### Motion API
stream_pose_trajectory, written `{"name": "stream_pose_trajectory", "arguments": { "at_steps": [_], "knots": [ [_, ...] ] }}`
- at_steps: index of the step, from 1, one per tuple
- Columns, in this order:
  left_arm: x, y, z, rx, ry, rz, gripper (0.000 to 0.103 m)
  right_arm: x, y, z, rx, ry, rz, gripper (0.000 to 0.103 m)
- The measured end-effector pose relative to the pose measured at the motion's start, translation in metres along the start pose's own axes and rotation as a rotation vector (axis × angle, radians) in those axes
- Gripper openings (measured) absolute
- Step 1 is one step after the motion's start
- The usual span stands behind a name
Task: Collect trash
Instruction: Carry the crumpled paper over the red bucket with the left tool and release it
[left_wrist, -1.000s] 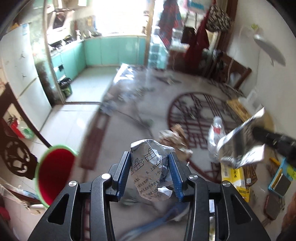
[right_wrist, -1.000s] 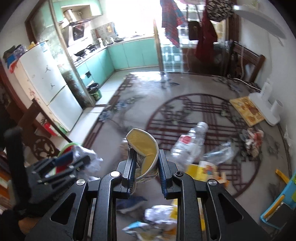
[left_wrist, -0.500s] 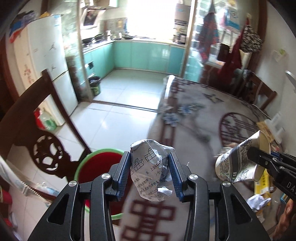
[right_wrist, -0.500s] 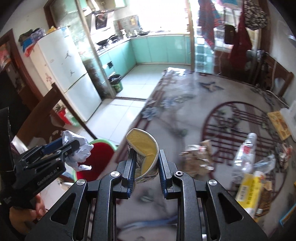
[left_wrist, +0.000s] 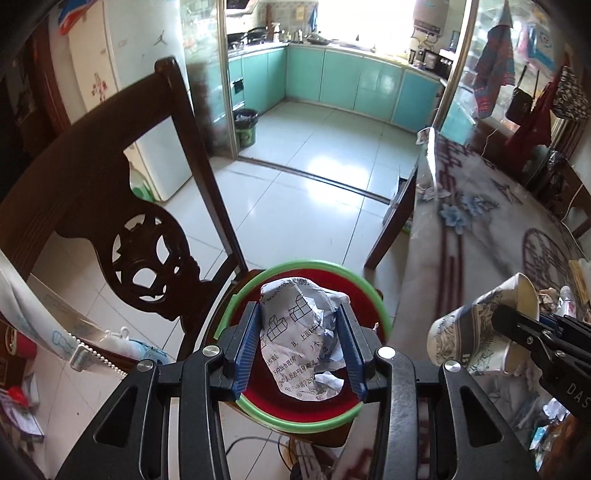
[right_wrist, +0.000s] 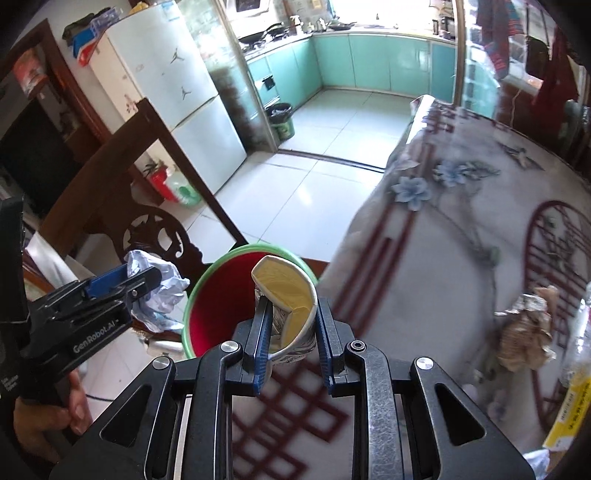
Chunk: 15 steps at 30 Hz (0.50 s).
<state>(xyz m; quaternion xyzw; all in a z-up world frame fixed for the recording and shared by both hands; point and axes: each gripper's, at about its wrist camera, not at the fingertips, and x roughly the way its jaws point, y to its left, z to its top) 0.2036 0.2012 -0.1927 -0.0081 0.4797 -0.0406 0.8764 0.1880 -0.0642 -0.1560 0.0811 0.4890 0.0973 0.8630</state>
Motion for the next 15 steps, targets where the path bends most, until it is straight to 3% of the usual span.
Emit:
{"name": "stream_pose_trajectory", "arguments": {
  "at_steps": [11, 13, 15],
  "knots": [
    [0.024, 0.005, 0.015, 0.010, 0.012, -0.034, 0.040, 0.018, 0.024, 0.013, -0.027, 0.025, -0.013, 0.023],
    [0.027, 0.008, 0.019, 0.001, 0.010, -0.034, 0.047, 0.021, 0.024, 0.014, -0.021, 0.024, -0.013, 0.030],
    [0.030, 0.010, 0.021, -0.018, 0.020, -0.041, 0.066, 0.020, 0.023, 0.015, -0.011, 0.012, -0.025, 0.054]
  ]
}}
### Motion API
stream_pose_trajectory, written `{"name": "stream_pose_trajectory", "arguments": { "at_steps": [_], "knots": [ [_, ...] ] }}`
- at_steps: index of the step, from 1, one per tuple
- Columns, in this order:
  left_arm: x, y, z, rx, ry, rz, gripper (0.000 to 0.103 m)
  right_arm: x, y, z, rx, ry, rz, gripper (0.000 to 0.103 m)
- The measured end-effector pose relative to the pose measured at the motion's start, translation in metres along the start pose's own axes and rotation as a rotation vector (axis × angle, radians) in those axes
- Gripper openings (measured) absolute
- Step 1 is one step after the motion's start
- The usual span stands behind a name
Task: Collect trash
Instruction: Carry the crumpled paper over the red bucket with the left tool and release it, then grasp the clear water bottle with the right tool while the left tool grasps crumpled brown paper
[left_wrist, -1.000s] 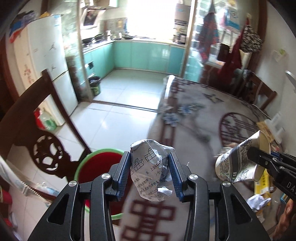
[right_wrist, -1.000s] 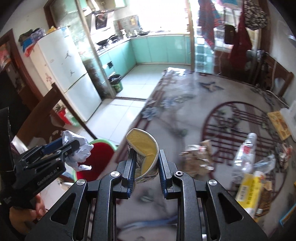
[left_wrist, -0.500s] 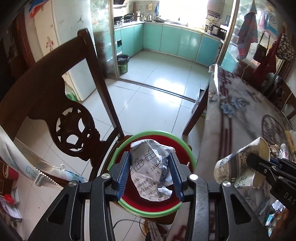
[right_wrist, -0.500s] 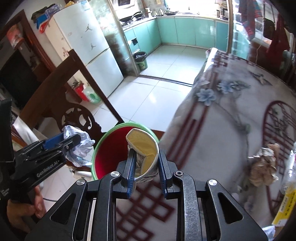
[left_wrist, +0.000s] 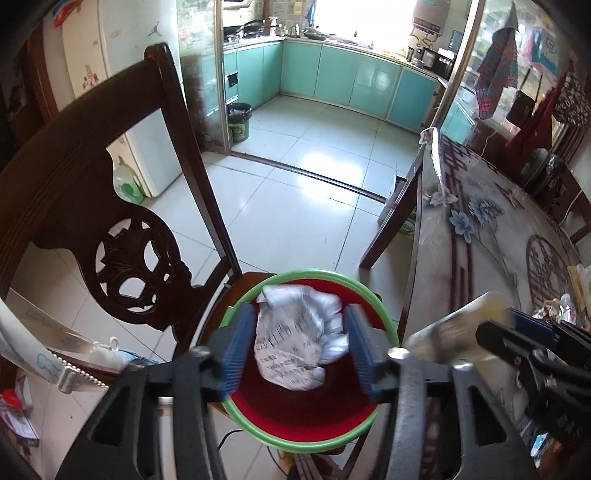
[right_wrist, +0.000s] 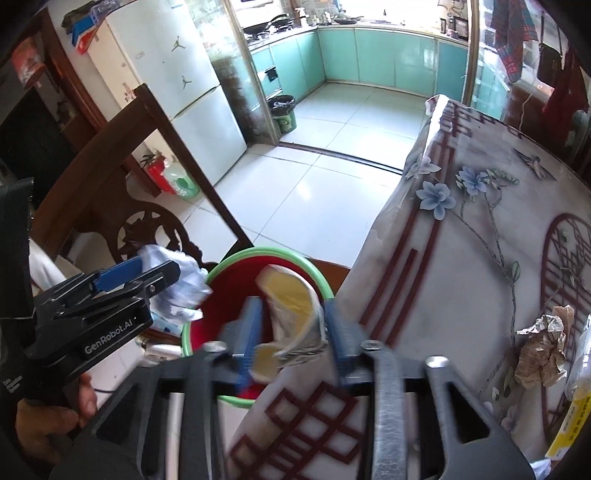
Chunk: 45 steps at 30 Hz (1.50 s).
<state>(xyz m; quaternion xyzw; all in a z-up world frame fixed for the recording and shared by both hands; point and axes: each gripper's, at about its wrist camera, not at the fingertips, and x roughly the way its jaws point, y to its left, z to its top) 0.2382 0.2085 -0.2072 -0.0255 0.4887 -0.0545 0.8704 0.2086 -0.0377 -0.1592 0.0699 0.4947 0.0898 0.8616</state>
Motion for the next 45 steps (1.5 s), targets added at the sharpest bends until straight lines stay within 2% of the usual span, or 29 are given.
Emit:
{"name": "stream_pose_trajectory", "arguments": {
  "at_steps": [2, 11, 20, 22, 24, 28, 30, 32, 37, 43, 45],
  "knots": [
    [0.001, 0.003, 0.001, -0.024, 0.001, -0.008, 0.068, -0.004, -0.001, 0.001, 0.004, -0.015, -0.017, 0.060],
    [0.000, -0.007, 0.002, -0.016, 0.000, -0.042, 0.068, -0.024, -0.014, -0.002, 0.037, -0.041, -0.059, 0.061],
    [-0.020, -0.055, -0.001, 0.041, -0.023, -0.097, 0.068, -0.066, -0.063, -0.027, 0.107, -0.066, -0.147, 0.062],
    [-0.027, -0.072, -0.002, 0.055, -0.035, -0.114, 0.068, -0.079, -0.083, -0.032, 0.126, -0.078, -0.190, 0.065],
    [-0.033, -0.086, -0.004, 0.065, -0.043, -0.127, 0.068, -0.092, -0.108, -0.035, 0.161, -0.092, -0.245, 0.073],
    [-0.047, -0.126, -0.013, 0.081, -0.045, -0.154, 0.068, -0.113, -0.189, -0.043, 0.315, -0.095, -0.399, 0.078],
    [-0.053, -0.148, -0.019, 0.087, -0.043, -0.160, 0.075, -0.113, -0.229, -0.047, 0.368, -0.068, -0.494, 0.080],
    [-0.057, -0.170, -0.025, 0.095, -0.043, -0.164, 0.076, -0.102, -0.266, -0.053, 0.407, -0.023, -0.558, 0.080],
    [-0.058, -0.232, -0.038, 0.147, -0.007, -0.179, 0.076, -0.065, -0.331, -0.066, 0.504, 0.110, -0.556, 0.080],
    [-0.039, -0.307, -0.049, 0.200, 0.053, -0.215, 0.076, -0.041, -0.357, -0.083, 0.548, 0.181, -0.411, 0.080],
    [-0.029, -0.325, -0.050, 0.208, 0.069, -0.219, 0.076, -0.038, -0.357, -0.085, 0.537, 0.186, -0.381, 0.066]
  ]
}}
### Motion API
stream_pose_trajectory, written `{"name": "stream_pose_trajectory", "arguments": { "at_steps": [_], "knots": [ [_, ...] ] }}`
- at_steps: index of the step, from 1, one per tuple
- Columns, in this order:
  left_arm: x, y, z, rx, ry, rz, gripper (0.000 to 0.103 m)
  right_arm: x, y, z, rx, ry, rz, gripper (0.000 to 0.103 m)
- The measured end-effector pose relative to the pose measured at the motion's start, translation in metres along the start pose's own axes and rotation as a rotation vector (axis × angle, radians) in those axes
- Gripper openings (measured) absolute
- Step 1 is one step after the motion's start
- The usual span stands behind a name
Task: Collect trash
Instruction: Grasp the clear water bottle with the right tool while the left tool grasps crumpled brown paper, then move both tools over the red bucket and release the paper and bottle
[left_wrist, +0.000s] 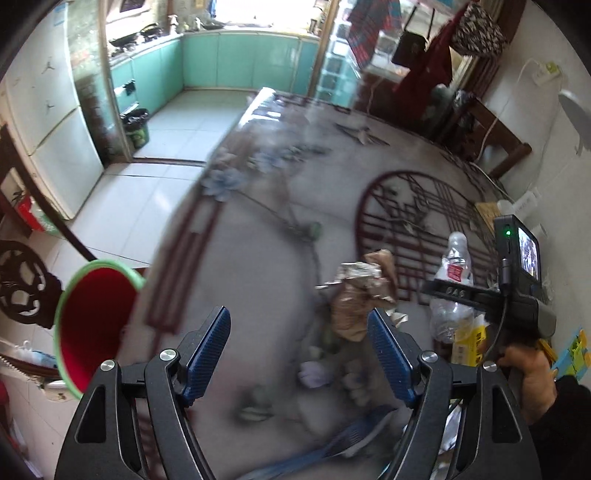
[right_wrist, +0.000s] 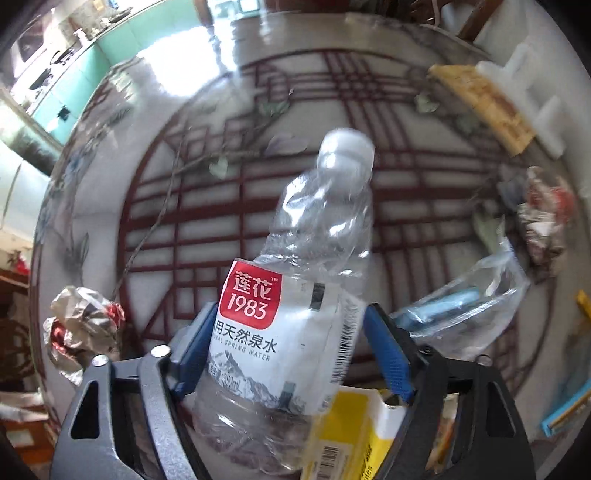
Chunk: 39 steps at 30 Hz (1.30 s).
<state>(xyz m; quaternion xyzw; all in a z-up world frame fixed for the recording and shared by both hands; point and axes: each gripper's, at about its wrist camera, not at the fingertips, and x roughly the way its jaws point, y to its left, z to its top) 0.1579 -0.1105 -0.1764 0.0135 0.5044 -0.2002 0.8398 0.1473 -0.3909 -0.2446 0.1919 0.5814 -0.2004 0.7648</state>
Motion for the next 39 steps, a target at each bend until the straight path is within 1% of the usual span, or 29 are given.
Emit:
{"name": "stream_pose_trajectory", "arguments": {
  "at_steps": [1, 4, 5, 6, 9, 11, 13, 15, 16, 18, 19, 20, 21, 22, 24, 25, 28, 33, 39],
  "knots": [
    [0.006, -0.004, 0.001, 0.003, 0.006, -0.002, 0.076, -0.002, 0.001, -0.001, -0.020, -0.018, 0.005, 0.065],
    [0.031, -0.024, 0.009, 0.014, 0.041, -0.014, 0.076, -0.008, 0.000, -0.002, -0.049, -0.021, 0.070, 0.058],
    [0.039, -0.029, 0.012, 0.021, 0.051, -0.017, 0.076, -0.013, -0.002, -0.003, -0.049, -0.034, 0.092, 0.057],
    [0.047, -0.034, 0.015, 0.029, 0.059, -0.019, 0.076, -0.023, -0.006, -0.005, -0.044, -0.057, 0.119, 0.057],
    [0.067, -0.045, 0.018, 0.036, 0.080, -0.033, 0.076, -0.053, -0.013, -0.012, -0.047, -0.123, 0.152, 0.057],
    [0.083, -0.051, 0.021, 0.043, 0.096, -0.040, 0.076, -0.072, -0.015, -0.017, -0.061, -0.165, 0.161, 0.056],
    [0.101, -0.058, 0.022, 0.059, 0.120, -0.018, 0.076, -0.087, -0.016, -0.018, -0.072, -0.197, 0.169, 0.056],
    [0.117, -0.059, 0.021, 0.067, 0.158, -0.008, 0.076, -0.104, -0.013, -0.022, -0.084, -0.234, 0.163, 0.057],
    [0.124, -0.059, 0.021, 0.061, 0.178, -0.018, 0.076, -0.108, -0.011, -0.020, -0.089, -0.250, 0.155, 0.057],
    [0.129, -0.058, 0.019, 0.044, 0.182, -0.031, 0.076, -0.115, -0.005, -0.016, -0.102, -0.278, 0.143, 0.057],
    [0.128, -0.057, 0.019, 0.041, 0.167, -0.029, 0.076, -0.121, -0.003, -0.016, -0.110, -0.289, 0.139, 0.057],
    [0.126, -0.057, 0.019, 0.045, 0.145, -0.026, 0.074, -0.123, -0.003, -0.012, -0.115, -0.297, 0.139, 0.057],
    [0.124, -0.057, 0.018, 0.052, 0.130, -0.030, 0.056, -0.128, 0.000, -0.013, -0.123, -0.308, 0.136, 0.057],
    [0.121, -0.058, 0.019, 0.070, 0.121, -0.038, 0.046, -0.129, 0.002, -0.014, -0.128, -0.316, 0.134, 0.057],
    [0.114, -0.057, 0.019, 0.082, 0.110, -0.038, 0.041, -0.134, 0.007, -0.014, -0.139, -0.333, 0.133, 0.057],
    [0.108, -0.055, 0.019, 0.078, 0.098, -0.043, 0.041, -0.136, 0.008, -0.016, -0.143, -0.339, 0.135, 0.057],
    [0.077, -0.039, 0.022, 0.050, 0.027, -0.042, 0.041, -0.145, 0.017, -0.021, -0.167, -0.360, 0.132, 0.057],
    [0.026, -0.018, 0.024, 0.036, -0.053, -0.003, 0.041, -0.162, 0.037, -0.030, -0.203, -0.408, 0.116, 0.057],
    [-0.032, 0.018, 0.020, -0.003, -0.144, 0.027, 0.041, -0.180, 0.069, -0.047, -0.260, -0.454, 0.109, 0.057]
  ]
}}
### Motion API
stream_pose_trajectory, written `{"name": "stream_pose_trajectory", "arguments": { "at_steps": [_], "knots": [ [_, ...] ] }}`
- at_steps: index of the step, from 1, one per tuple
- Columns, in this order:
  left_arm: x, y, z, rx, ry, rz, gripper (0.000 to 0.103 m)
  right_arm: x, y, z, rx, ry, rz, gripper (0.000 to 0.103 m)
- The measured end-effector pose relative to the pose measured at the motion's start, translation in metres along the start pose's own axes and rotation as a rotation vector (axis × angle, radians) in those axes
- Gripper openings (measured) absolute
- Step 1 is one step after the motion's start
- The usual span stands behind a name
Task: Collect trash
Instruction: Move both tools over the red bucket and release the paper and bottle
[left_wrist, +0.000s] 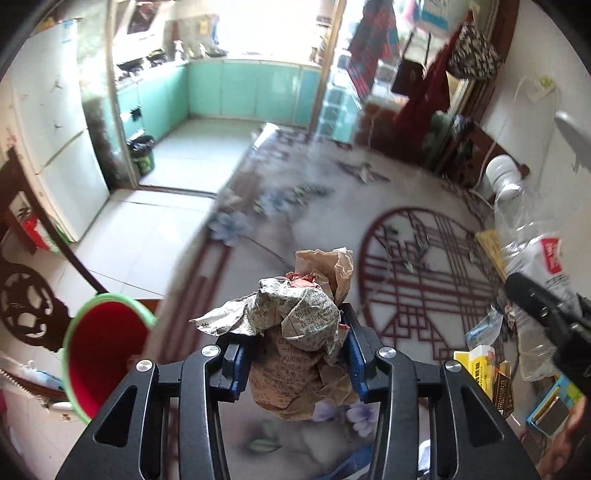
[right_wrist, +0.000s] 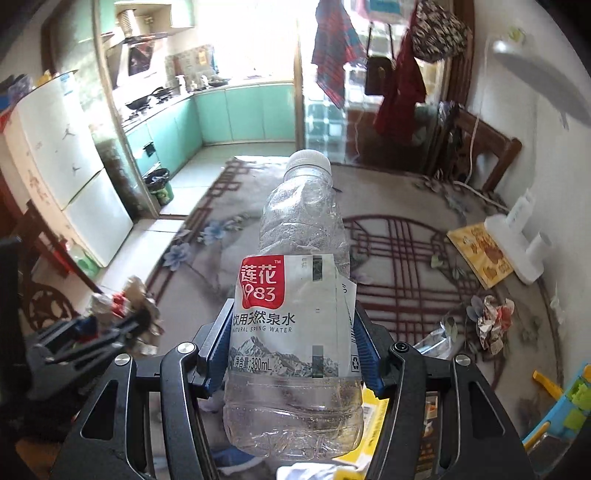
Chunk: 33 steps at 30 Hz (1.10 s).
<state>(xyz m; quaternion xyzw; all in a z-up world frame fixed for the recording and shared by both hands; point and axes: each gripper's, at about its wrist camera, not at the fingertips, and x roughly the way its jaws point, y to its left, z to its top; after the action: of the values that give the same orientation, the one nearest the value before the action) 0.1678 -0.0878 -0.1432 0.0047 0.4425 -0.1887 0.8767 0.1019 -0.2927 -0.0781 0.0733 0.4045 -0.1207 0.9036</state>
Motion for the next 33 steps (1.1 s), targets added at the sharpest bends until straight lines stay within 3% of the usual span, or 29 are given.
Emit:
{"name": "stream_pose_trajectory", "arguments": {
  "at_steps": [13, 33],
  "knots": [
    [-0.072, 0.081, -0.017, -0.101, -0.084, 0.050, 0.041, -0.016, 0.073, -0.003, -0.096, -0.032, 0.063, 0.057],
    [-0.091, 0.186, -0.027, -0.180, -0.098, 0.124, 0.041, -0.010, 0.166, -0.005, -0.187, -0.027, 0.114, 0.057]
  ]
}}
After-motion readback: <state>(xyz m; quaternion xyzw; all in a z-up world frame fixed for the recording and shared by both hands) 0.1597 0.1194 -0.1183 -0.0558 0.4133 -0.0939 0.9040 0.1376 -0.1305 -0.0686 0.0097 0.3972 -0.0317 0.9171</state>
